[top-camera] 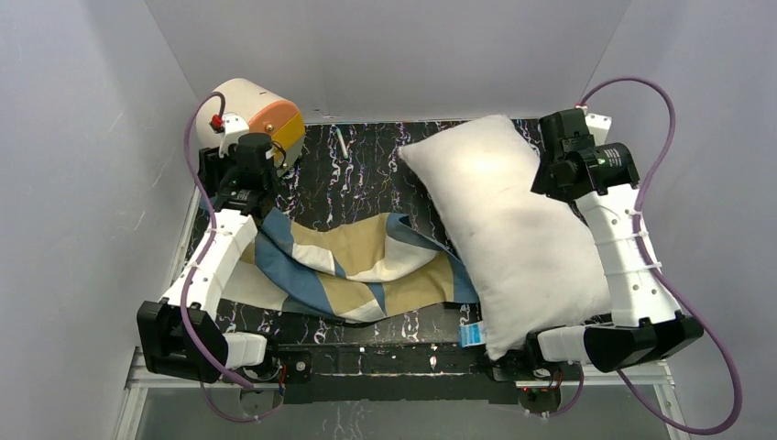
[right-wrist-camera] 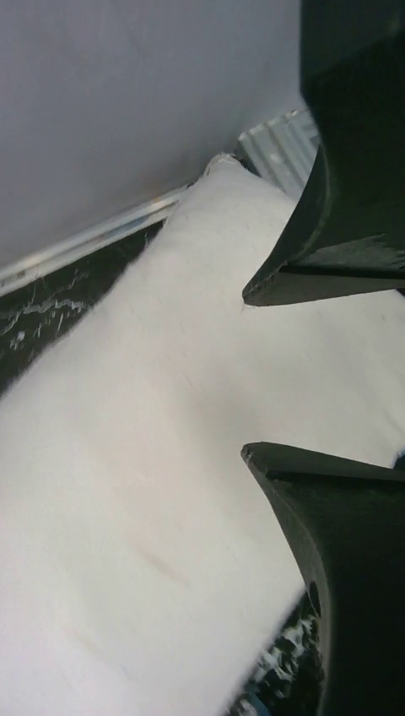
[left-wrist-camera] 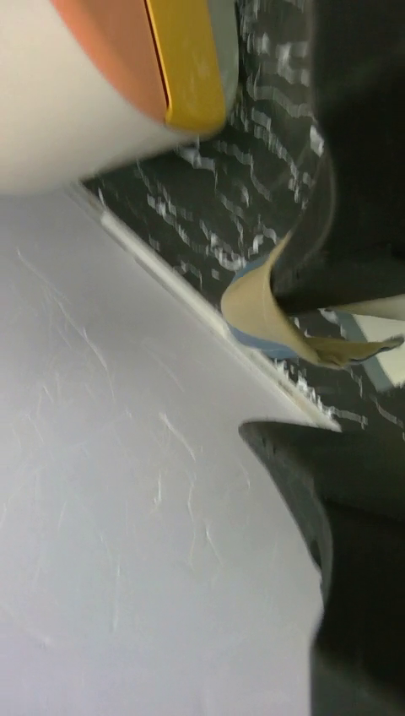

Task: Put the pillow into the pillowcase
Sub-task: Move the pillow to the corner of the board, then pick up the pillow from the corner of the board.

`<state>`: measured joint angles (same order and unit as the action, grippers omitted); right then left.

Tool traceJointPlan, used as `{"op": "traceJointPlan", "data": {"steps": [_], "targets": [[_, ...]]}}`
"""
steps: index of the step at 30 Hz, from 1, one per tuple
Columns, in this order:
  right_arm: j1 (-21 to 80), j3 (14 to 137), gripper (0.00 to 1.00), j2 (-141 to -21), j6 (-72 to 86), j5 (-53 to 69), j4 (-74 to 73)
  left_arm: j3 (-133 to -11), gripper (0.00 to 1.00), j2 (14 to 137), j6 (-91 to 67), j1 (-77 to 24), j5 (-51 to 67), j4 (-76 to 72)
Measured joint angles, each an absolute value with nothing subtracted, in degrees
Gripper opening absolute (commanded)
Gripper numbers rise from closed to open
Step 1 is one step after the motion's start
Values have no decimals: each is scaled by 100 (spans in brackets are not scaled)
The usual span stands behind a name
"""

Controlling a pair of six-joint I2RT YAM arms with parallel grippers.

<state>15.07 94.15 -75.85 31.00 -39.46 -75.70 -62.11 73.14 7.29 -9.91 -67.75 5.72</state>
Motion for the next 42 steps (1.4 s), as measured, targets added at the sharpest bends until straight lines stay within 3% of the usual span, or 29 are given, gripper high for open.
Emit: {"op": "traceJointPlan", "data": {"steps": [3, 5, 10, 16, 24, 27, 30, 34, 42], "targets": [[1498, 9594, 91, -7535, 2582, -2952, -7185, -6571, 74, 7269, 318, -989, -5992, 1009], [1498, 9542, 98, -7537, 2217, -2145, -6873, -6820, 76, 7212, 67, -987, -5415, 1271], [1503, 9115, 99, -7695, 1660, -816, -6093, -7542, 80, 7037, -729, -987, -3732, 2097], [1503, 9078, 99, -8305, 1129, -276, -5223, -7583, 79, 6790, -1651, -1052, -1688, 2873], [1503, 9172, 98, -9225, 434, -283, -4681, -6512, 82, 6965, -2241, -2213, -899, 3164], [1503, 9172, 88, -9579, 311, -436, -4587, -6114, 84, 7131, -2434, -2781, -790, 3114], [1503, 9129, 38, -9778, 235, -438, -4539, -5874, 85, 7282, -2602, -3225, -725, 2934], [1503, 9096, 5, -9778, 346, -462, -4517, -5680, 89, 7461, -2821, -3704, -493, 2523], [1500, 9139, 1, -9428, 604, -939, -4657, -5680, 89, 8136, -2919, -4377, -582, 1555]]}}
